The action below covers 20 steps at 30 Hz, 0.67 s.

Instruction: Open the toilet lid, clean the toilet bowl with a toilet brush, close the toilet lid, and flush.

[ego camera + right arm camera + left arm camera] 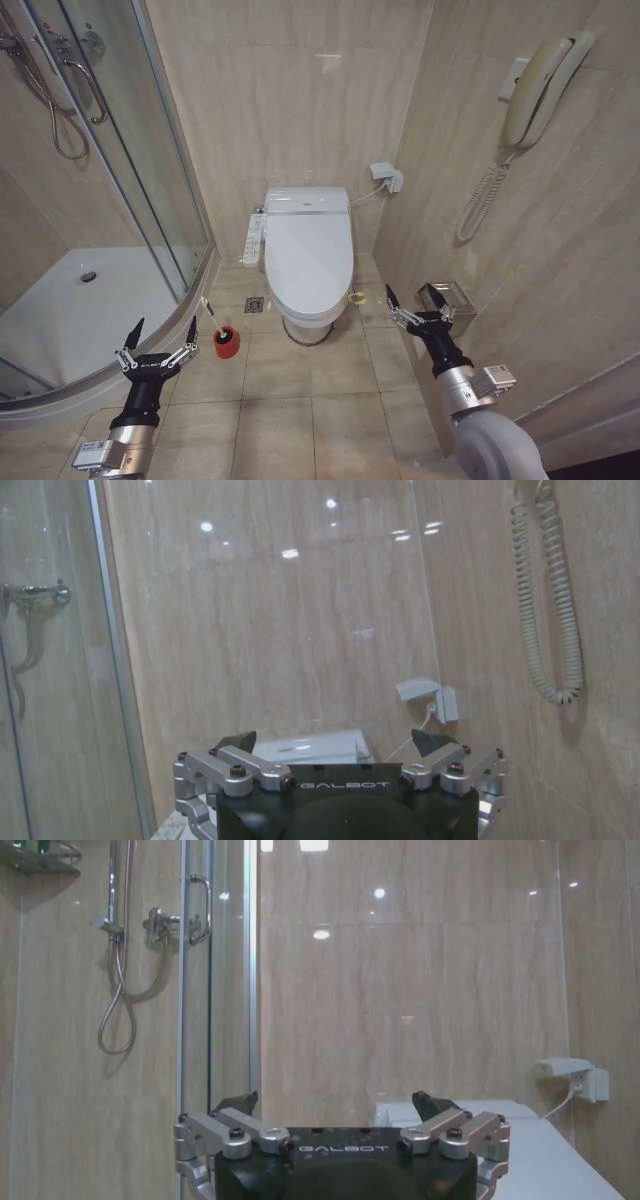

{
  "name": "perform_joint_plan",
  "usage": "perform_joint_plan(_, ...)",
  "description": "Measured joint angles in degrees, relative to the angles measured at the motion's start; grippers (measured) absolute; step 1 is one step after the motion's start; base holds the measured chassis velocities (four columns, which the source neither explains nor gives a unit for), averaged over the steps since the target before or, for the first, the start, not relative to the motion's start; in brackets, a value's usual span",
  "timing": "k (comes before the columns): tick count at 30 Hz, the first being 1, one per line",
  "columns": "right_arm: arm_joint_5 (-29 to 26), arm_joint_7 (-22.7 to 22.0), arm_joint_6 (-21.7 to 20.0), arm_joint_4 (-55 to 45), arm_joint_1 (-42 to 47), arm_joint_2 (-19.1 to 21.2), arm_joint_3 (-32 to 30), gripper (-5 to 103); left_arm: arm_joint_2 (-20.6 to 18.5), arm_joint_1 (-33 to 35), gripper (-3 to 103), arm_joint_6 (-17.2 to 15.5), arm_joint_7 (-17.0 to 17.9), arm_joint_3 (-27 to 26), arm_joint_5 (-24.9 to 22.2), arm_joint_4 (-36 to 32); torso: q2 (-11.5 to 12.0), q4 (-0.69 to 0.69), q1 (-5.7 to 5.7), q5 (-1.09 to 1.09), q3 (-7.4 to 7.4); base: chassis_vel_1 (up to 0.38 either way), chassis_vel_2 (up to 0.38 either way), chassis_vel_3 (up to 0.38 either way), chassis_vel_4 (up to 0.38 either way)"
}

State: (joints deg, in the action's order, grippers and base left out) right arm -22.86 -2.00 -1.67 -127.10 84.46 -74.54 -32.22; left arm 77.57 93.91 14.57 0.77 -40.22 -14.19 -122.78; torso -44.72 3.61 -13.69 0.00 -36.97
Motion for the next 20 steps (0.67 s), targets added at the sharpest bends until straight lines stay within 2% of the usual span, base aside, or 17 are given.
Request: perform_joint_plan(20, 0.0, 0.0, 0.0, 0.0, 0.0, 0.0, 0.0, 100, 0.0, 0.0, 100, 0.0, 0.0, 0.0, 0.0, 0.0, 0.0, -0.01, -0.01, 0.0, 0.0, 0.0, 0.0, 0.0, 0.0)
